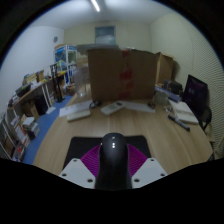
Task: Arrange mouse
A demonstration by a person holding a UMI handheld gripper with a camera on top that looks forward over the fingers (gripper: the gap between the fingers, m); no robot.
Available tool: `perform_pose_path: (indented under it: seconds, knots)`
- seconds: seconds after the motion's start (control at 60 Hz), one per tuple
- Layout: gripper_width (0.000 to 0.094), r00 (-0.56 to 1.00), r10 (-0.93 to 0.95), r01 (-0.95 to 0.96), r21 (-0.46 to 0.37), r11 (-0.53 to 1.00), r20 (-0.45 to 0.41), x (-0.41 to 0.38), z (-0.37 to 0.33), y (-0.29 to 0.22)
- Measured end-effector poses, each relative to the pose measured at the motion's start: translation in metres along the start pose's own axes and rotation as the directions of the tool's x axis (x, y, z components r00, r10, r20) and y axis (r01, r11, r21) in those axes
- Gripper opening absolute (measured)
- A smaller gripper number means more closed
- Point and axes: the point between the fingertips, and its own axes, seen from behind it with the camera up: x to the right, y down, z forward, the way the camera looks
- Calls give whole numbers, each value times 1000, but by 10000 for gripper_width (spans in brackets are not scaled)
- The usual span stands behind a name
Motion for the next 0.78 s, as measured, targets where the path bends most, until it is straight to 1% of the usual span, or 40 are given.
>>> perform_pose_path:
  seconds: [0.067, 0.133, 0.15, 0.183, 0.2, 0.217, 0.233, 0.25, 0.267, 0.283, 0.3, 0.317, 0.367, 0.4, 0.417, 0.433, 0.45, 0.65, 0.717, 0.783]
  knots:
    - [349, 1000, 0, -1, -42, 999, -21, -7, 3, 32]
    - [360, 1000, -9, 7, -73, 997, -21, -11, 10, 55]
    - [403, 1000, -17, 15, -82, 997, -25, -11, 11, 60]
    - [404, 999, -26, 25, -51, 998, -27, -12, 12, 55]
    - [448, 999, -30, 29, -58, 998, -27, -11, 13, 56]
    - [445, 999, -31, 30, -64, 997, -25, -11, 13, 58]
    - [462, 999, -26, 25, -62, 998, -21, -11, 13, 57]
    - [485, 1000, -22, 21, -70, 997, -18, -11, 13, 58]
    - [537, 1000, -17, 16, -86, 996, -15, -11, 13, 60]
    - [508, 1000, -10, 9, -99, 995, -14, -11, 13, 61]
    - [533, 1000, -2, 1, -109, 994, -13, -10, 13, 61]
    - [622, 1000, 5, -7, -125, 992, -13, -10, 12, 62]
    - [782, 1000, 21, -23, -174, 984, -11, -9, 8, 64]
    - [889, 999, 31, -33, -187, 982, -15, -8, 4, 62]
    - [860, 999, 37, -40, -185, 982, -20, -7, 1, 60]
    - [884, 999, 44, -47, -184, 982, -20, -7, -3, 58]
    - [834, 998, 52, -55, -182, 982, -20, -7, -6, 56]
    - [840, 991, 130, -133, -151, 980, -27, -1, -80, 30]
    - [837, 990, 138, -142, -145, 979, -37, 7, -110, 27]
    - [837, 989, 137, -145, -158, 977, -58, 19, -141, 33]
